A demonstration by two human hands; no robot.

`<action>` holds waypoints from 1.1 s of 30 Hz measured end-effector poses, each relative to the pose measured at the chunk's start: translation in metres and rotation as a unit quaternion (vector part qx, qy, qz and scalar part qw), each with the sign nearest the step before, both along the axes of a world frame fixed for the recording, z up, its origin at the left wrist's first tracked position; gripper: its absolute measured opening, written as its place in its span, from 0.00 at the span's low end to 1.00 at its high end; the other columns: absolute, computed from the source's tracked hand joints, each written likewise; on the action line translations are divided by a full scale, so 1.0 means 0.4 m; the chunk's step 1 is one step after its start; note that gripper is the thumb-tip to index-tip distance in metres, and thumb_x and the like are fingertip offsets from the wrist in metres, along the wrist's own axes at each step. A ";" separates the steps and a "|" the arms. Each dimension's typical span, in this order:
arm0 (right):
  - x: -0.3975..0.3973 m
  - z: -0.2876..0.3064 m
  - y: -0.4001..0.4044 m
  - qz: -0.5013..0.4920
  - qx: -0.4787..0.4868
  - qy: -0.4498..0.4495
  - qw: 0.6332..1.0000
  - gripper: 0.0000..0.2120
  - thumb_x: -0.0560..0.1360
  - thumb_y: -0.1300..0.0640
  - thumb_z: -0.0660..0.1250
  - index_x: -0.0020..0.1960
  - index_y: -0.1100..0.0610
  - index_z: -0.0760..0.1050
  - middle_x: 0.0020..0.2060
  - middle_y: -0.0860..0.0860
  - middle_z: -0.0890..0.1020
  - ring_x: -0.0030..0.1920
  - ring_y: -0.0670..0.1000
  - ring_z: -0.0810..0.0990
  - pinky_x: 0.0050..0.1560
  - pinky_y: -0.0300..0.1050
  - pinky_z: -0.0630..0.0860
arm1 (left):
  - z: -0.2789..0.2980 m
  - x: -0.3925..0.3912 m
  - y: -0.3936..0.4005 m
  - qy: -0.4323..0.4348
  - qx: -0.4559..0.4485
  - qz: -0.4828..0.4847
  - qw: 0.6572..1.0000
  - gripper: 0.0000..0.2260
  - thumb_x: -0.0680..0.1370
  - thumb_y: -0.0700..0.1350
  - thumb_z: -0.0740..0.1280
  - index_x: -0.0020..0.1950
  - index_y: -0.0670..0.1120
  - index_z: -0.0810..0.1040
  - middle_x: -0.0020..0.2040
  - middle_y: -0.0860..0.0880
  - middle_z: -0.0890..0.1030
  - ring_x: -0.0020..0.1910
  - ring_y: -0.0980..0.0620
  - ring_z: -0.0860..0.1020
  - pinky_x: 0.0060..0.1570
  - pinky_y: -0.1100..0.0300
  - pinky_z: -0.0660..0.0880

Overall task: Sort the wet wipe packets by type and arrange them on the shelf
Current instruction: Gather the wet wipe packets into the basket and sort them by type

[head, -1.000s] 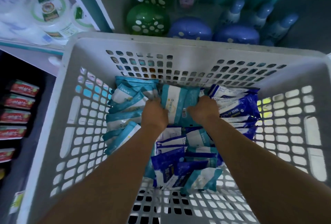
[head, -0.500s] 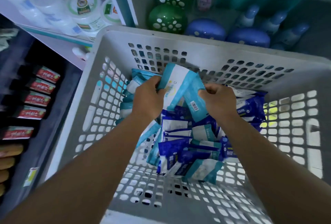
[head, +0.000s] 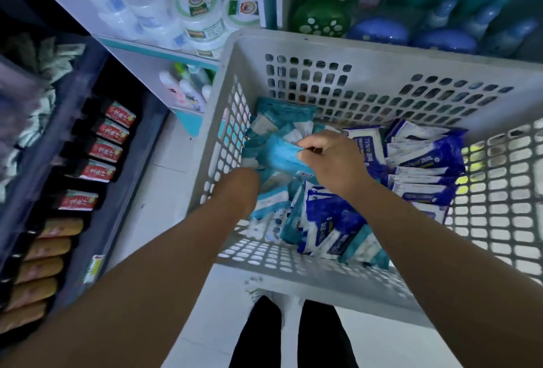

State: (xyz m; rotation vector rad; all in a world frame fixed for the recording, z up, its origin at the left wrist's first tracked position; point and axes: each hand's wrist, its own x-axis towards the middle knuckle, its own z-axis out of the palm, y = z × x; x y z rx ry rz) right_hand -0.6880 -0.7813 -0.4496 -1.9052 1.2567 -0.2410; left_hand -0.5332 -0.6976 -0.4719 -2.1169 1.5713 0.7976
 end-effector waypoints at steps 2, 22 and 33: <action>0.020 -0.007 0.019 0.008 0.015 -0.005 1.000 0.11 0.78 0.60 0.65 0.58 0.61 0.80 0.58 0.56 0.81 0.58 0.54 0.78 0.61 0.45 0.72 | 0.019 0.000 -0.001 0.019 -0.046 0.040 0.998 0.13 0.79 0.40 0.62 0.64 0.40 0.71 0.61 0.41 0.76 0.60 0.43 0.76 0.55 0.54 0.73; -0.060 0.013 0.039 0.137 0.123 0.179 0.967 0.18 0.79 0.64 0.62 0.68 0.56 0.72 0.67 0.51 0.74 0.66 0.51 0.73 0.63 0.41 0.67 | 0.020 -0.057 0.004 0.199 0.039 -0.074 0.976 0.24 0.78 0.42 0.65 0.73 0.45 0.64 0.68 0.44 0.71 0.64 0.45 0.72 0.56 0.57 0.71; -0.271 -0.009 0.059 0.129 0.144 0.297 0.935 0.16 0.74 0.57 0.69 0.61 0.54 0.76 0.59 0.53 0.78 0.57 0.54 0.76 0.56 0.46 0.73 | -0.016 -0.198 -0.032 0.265 -0.014 -0.032 0.964 0.15 0.76 0.43 0.68 0.62 0.43 0.76 0.58 0.44 0.78 0.54 0.47 0.76 0.47 0.61 0.68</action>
